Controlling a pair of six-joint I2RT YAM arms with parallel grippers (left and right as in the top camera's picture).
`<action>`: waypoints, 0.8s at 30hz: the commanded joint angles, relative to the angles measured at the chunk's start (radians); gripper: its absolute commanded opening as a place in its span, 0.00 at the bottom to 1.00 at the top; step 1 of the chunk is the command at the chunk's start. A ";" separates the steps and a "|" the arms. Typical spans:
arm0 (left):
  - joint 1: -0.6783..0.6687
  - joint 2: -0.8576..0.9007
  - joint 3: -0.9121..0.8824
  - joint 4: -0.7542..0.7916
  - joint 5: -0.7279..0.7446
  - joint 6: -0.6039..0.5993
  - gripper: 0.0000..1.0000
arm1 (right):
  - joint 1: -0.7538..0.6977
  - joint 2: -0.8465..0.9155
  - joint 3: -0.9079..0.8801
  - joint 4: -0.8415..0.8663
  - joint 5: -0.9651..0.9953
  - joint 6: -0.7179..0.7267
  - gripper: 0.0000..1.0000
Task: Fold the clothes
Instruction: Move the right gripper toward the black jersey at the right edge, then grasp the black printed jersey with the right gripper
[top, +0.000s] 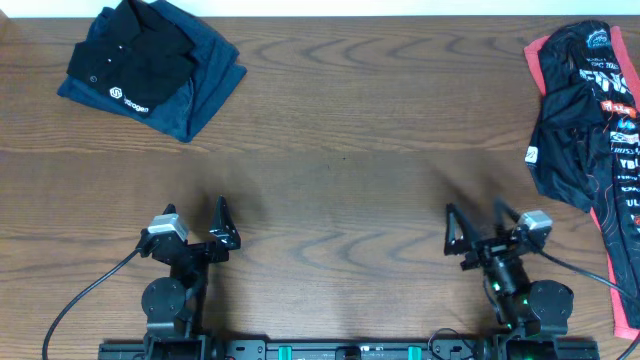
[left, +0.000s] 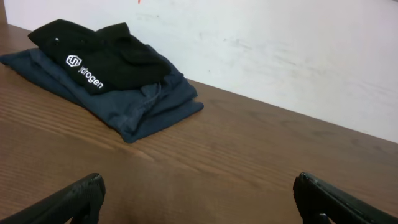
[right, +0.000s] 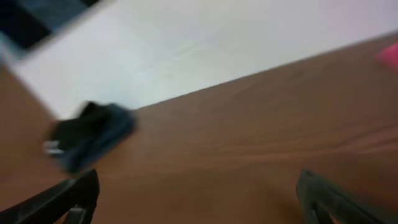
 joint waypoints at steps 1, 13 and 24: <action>0.005 -0.006 -0.008 -0.047 0.000 0.017 0.98 | 0.013 -0.006 -0.001 -0.003 -0.153 0.210 0.99; 0.005 -0.006 -0.008 -0.047 0.000 0.017 0.98 | 0.013 0.010 0.052 0.321 -0.159 0.206 0.99; 0.005 -0.006 -0.008 -0.047 0.000 0.017 0.98 | 0.013 0.475 0.554 0.053 0.052 -0.226 0.99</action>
